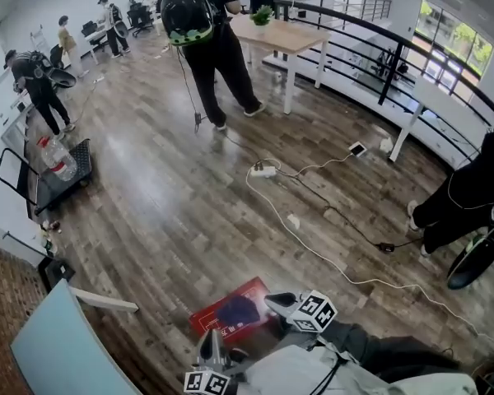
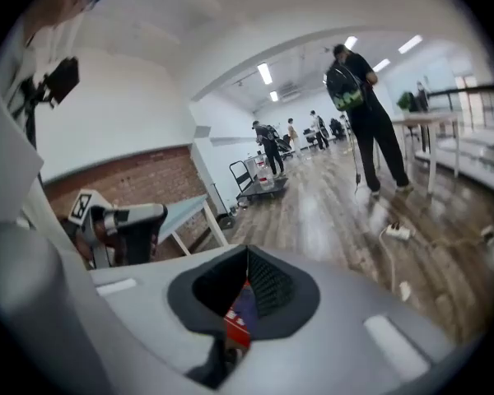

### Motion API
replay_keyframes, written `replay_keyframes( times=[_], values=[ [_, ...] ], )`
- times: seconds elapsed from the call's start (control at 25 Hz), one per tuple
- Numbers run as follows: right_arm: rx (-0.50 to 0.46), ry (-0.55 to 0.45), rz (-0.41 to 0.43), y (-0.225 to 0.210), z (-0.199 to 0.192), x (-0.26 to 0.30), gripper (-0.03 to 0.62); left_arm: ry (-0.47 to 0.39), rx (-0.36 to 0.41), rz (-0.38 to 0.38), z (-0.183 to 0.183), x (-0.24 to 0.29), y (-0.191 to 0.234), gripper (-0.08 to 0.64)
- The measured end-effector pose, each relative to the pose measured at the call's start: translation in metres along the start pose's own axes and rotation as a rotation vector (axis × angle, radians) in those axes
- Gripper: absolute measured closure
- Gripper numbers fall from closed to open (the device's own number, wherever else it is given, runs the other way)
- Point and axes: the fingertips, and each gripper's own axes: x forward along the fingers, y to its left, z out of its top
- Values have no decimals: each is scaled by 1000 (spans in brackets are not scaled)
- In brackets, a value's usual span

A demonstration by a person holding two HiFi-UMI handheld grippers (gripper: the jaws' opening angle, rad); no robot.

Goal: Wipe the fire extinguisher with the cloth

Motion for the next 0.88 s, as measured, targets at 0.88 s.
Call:
replay_keyframes(
  times=[0.88],
  values=[
    [-524, 299, 8, -9, -196, 192, 362, 16, -46, 200, -126, -43, 164, 558]
  ],
)
